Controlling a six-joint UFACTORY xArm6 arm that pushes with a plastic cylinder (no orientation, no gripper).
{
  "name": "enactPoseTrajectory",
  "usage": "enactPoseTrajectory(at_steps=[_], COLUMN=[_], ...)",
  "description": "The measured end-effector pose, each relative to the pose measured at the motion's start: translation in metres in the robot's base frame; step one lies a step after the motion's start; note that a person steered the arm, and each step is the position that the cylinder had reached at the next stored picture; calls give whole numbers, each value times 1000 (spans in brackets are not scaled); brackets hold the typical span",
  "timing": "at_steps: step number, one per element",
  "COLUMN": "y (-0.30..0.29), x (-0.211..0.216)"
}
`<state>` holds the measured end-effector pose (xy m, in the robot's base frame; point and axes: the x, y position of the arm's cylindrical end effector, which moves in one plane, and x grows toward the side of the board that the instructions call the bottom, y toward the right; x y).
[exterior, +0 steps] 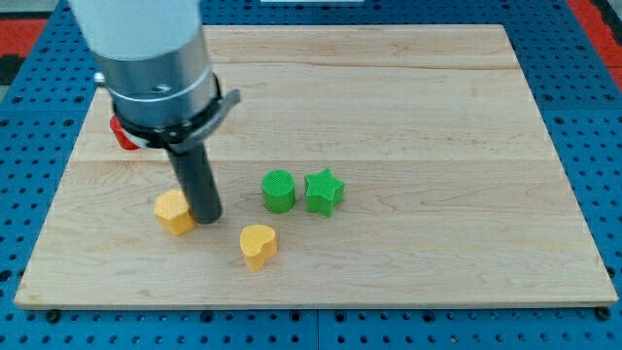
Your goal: Keep yellow hexagon on left side of red circle
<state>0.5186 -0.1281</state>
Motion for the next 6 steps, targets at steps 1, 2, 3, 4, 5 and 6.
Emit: enactPoseTrajectory(at_steps=[1, 2, 3, 4, 5, 6], y=[-29, -49, -98, -110, -110, -110], x=[6, 31, 29, 7, -22, -43])
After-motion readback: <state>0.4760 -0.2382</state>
